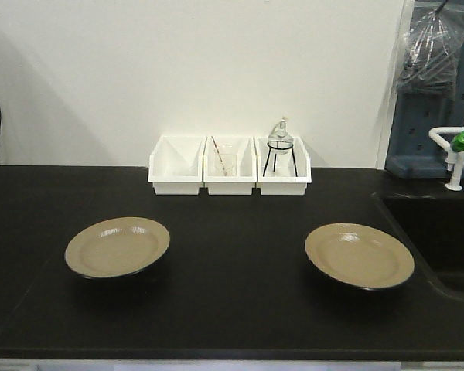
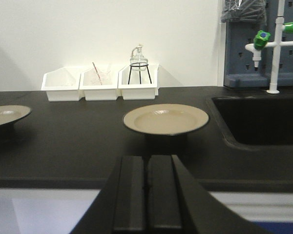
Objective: Arrange circular plates on left workspace
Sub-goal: 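Drive the base forward to the counter in front of the white bins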
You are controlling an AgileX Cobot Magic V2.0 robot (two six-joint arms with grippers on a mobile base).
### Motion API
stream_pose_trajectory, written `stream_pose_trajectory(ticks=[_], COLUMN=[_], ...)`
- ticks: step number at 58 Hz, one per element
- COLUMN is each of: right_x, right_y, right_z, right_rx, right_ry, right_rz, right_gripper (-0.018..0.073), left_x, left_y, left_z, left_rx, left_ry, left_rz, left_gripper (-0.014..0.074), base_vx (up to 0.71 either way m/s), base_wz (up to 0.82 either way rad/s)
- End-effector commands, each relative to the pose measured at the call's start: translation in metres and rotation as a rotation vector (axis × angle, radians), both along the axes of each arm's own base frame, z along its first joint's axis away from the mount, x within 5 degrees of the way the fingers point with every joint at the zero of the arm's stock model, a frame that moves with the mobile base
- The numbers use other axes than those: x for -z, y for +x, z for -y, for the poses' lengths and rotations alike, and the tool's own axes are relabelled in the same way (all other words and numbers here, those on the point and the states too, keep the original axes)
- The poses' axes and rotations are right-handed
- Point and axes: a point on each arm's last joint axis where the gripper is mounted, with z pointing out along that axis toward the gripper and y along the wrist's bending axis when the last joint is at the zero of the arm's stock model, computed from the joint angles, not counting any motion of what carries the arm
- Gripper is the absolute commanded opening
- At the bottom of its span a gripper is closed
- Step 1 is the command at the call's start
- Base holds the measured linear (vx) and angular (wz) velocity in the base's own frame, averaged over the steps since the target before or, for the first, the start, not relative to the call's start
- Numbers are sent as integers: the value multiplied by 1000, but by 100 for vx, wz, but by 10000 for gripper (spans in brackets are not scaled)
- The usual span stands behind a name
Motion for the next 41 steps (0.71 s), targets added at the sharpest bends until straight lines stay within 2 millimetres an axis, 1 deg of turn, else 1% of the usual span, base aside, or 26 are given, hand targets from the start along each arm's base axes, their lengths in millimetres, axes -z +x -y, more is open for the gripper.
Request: stream_pose_trajectory(ticks=[1,24,41], right_x=[-6,-6,-6], right_y=[-1,-1,-1], right_z=[0,0,0], right_rx=[5,5,5], right_ry=[-6,-6,-6], right_rz=[88,88,88], right_gripper=[0,0,0], left_x=[-4,-4,-4], left_y=[-1,-1,-1], left_z=[0,0,0], left_rx=[-2,-2,-2], left_ry=[-8,-8,-8], left_rz=[86,86,86], left_gripper=[3,3,3], base_vx=[48,45,34], base_wz=[3,1,-3])
